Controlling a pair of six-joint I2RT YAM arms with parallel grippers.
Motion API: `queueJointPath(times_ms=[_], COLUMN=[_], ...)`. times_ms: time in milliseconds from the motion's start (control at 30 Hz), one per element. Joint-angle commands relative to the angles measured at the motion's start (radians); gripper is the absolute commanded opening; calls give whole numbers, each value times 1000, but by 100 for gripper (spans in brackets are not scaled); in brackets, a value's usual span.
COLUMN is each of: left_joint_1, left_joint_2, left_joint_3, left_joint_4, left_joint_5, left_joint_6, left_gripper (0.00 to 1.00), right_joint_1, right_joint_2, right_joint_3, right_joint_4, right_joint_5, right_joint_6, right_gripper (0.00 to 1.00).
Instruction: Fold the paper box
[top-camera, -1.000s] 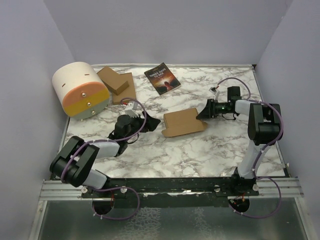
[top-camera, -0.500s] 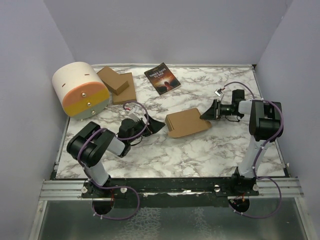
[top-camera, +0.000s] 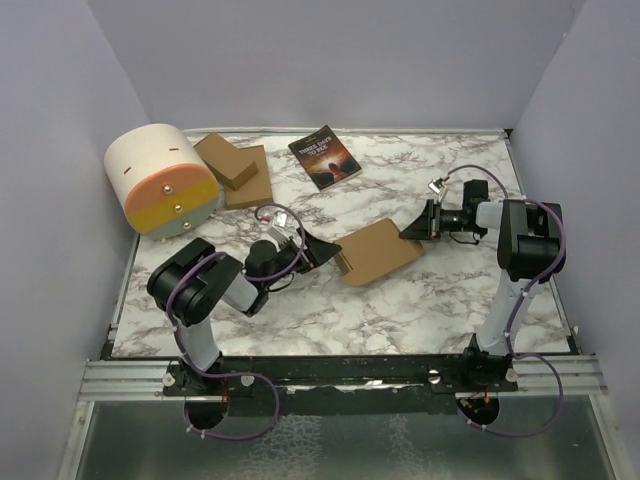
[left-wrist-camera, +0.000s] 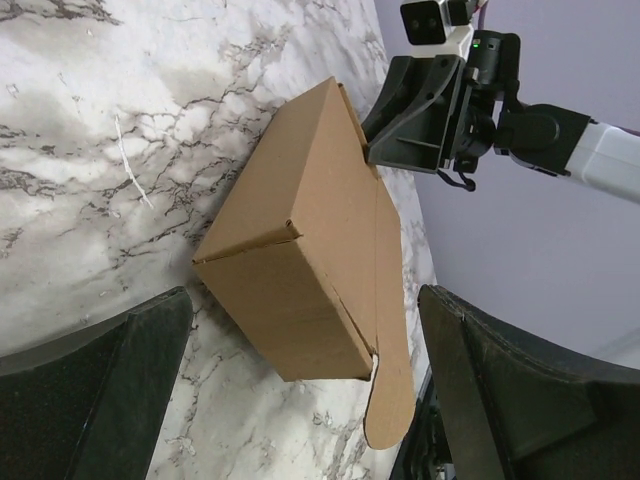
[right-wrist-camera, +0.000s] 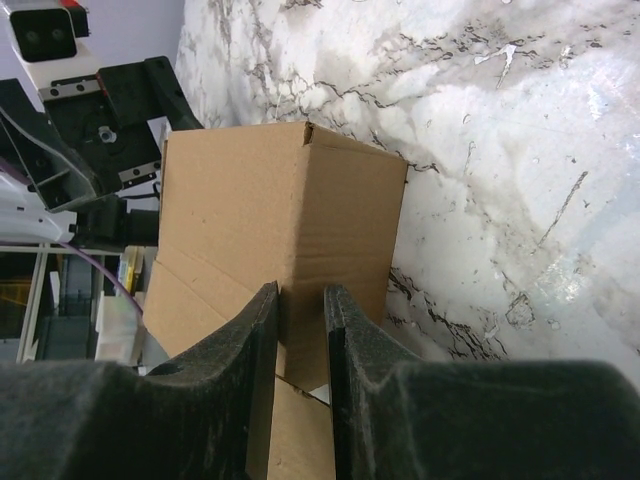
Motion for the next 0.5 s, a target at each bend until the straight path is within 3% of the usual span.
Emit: queueJointPath(times_ms=[0, 133, 467], left_joint_1=[-19, -34, -125], left_joint_2=[12, 4, 90], left_joint_3=[2, -31, -38], left_joint_4=[-13, -29, 124], left_joint_5=[-59, -118, -260], left_joint_6=[-24, -48, -147], left_gripper=[99, 99, 99], right_joint_1=[-7, -13, -15], right_joint_2=[39, 44, 46], right_joint_3=[-1, -1, -4], right_joint_4=[-5, -5, -5], right_joint_5=[39, 38, 36], right_joint_6=[-11, -9, -5], right_gripper=[22, 22, 22])
